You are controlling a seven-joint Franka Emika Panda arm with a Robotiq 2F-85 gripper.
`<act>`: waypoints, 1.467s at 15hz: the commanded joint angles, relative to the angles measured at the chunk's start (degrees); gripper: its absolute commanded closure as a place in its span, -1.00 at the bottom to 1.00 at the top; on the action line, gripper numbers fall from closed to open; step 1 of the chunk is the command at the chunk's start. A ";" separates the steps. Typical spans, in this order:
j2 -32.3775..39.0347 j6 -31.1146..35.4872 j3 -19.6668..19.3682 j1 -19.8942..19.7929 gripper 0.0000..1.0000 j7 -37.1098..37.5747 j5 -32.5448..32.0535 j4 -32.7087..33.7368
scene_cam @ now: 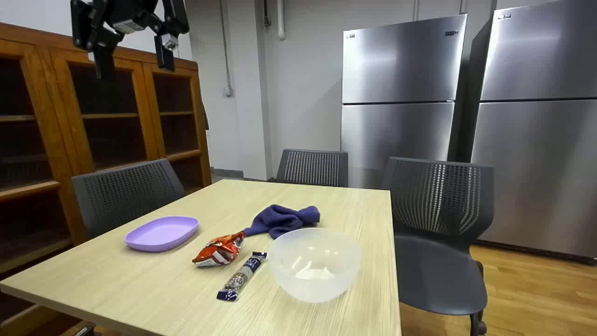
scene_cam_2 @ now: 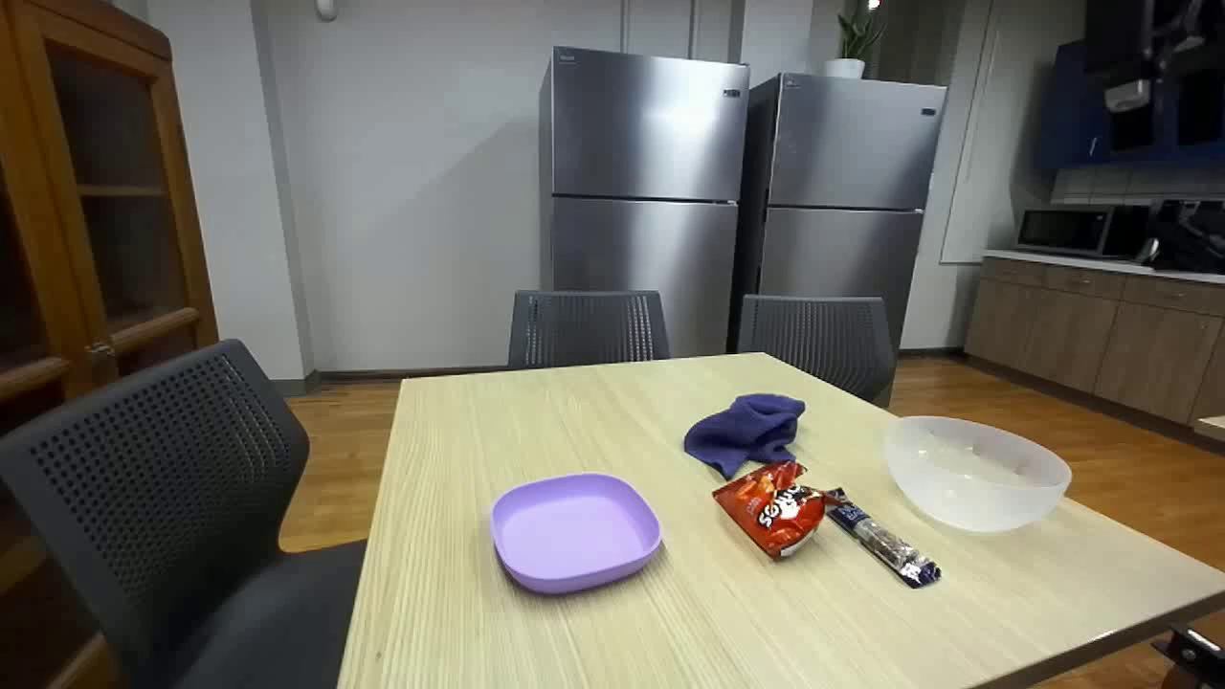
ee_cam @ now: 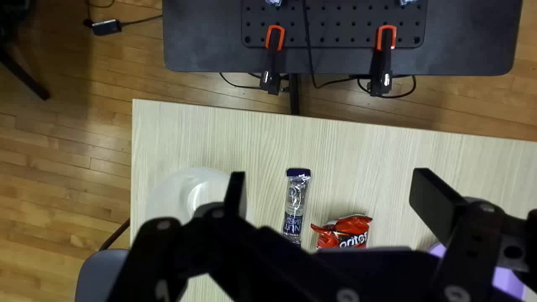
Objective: Put the orange packet in the bowl on the right then put the dark blue packet on the purple plate.
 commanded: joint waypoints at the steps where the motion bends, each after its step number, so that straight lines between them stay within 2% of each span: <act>1: 0.14 -0.10 -0.28 0.35 -1.00 0.19 -0.12 0.12; 16: 0.14 -0.09 -0.33 0.34 -1.00 0.18 -0.12 0.12; 22: 7.41 10.43 -1.49 1.42 -1.00 -5.21 -1.66 -0.43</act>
